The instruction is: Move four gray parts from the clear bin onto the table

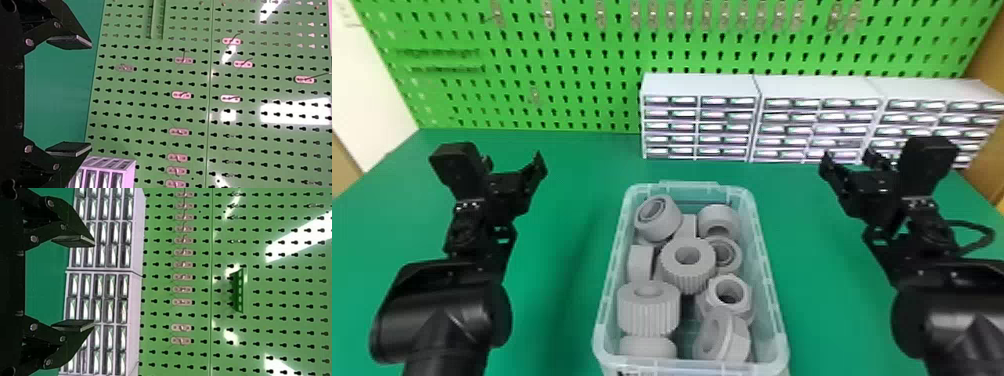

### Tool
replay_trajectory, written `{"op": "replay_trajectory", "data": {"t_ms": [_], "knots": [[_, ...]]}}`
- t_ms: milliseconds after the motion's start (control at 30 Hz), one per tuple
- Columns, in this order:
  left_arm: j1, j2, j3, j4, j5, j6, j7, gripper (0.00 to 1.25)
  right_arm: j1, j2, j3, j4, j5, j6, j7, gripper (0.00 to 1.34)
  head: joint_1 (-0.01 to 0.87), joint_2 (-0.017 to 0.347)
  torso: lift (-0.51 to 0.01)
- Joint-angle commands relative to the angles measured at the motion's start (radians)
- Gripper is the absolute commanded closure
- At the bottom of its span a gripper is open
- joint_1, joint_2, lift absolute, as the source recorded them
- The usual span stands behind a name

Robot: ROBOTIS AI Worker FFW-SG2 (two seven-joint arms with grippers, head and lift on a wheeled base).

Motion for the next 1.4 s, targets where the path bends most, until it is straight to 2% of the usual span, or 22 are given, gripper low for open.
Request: {"op": "replay_trajectory", "data": {"t_ms": [0,200,400,1367], "knots": [[-0.004,-0.003,0.003,0.0,-0.002,0.0,0.0,0.35,0.0,0.0,0.01,0.001,-0.003,0.0,0.0,0.53,0.693,0.072,-0.052],[-0.016,-0.003,0.024,0.005,-0.02,0.005,-0.002,0.35,0.004,-0.002,0.02,0.003,-0.003,0.0,0.0,0.53,0.693,0.072,-0.052],[-0.037,-0.003,0.05,0.017,-0.02,0.02,-0.035,0.35,0.004,-0.002,0.021,0.004,-0.006,0.0,0.0,0.53,0.693,0.072,-0.052],[-0.028,-0.003,0.038,0.017,-0.011,0.02,-0.048,0.35,0.006,-0.008,0.018,-0.014,-0.026,0.04,0.0,0.53,0.693,0.072,-0.052]]}}
